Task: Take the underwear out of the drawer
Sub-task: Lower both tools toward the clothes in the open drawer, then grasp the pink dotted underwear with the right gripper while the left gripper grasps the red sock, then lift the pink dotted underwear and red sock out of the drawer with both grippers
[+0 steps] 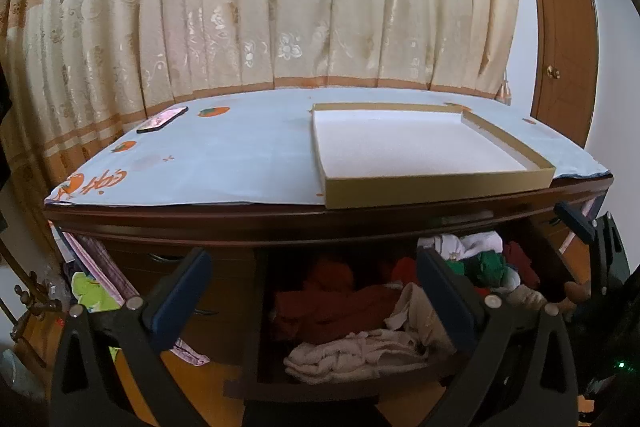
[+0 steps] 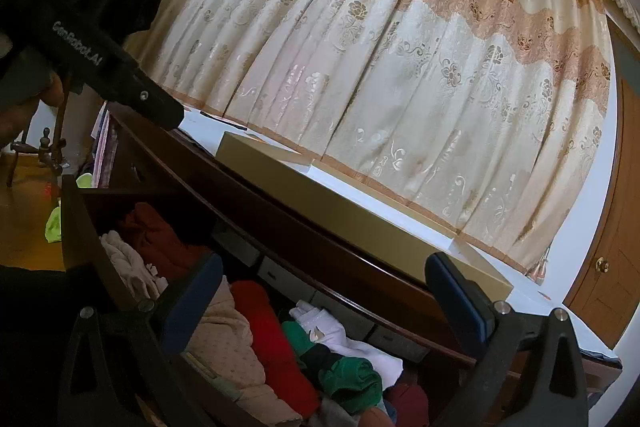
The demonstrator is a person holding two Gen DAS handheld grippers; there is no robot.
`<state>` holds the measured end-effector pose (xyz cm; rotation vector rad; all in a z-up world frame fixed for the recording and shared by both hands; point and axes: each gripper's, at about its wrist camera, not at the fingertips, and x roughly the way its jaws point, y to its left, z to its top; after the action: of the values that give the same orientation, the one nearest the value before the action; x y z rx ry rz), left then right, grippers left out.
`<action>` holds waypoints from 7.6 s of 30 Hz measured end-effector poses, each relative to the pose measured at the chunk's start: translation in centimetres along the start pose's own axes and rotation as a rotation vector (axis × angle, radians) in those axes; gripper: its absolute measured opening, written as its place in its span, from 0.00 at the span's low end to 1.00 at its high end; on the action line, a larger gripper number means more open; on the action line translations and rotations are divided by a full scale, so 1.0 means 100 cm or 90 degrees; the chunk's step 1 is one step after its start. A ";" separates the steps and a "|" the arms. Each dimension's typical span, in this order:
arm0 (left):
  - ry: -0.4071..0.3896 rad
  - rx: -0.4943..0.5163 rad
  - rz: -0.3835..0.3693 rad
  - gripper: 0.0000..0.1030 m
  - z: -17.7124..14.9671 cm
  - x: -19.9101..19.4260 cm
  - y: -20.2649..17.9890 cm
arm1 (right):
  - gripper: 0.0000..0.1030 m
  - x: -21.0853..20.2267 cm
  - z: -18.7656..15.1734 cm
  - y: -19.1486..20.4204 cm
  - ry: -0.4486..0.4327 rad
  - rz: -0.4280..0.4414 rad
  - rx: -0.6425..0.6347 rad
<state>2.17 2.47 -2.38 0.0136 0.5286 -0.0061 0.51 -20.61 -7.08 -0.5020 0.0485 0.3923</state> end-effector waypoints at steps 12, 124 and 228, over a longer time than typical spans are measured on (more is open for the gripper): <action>-0.008 0.007 -0.001 1.00 0.003 -0.004 0.001 | 0.99 -0.006 0.000 -0.001 0.022 0.011 -0.003; 0.465 0.337 -0.235 0.77 -0.061 0.129 -0.050 | 0.76 0.086 -0.018 0.010 0.638 0.390 0.142; 0.168 0.124 -0.249 0.19 -0.012 0.017 -0.011 | 0.11 0.084 -0.006 0.018 0.566 0.393 0.190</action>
<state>2.99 1.39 -4.27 0.1026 0.7868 -0.4423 7.61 -16.49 -9.60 -0.3231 1.1259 0.7231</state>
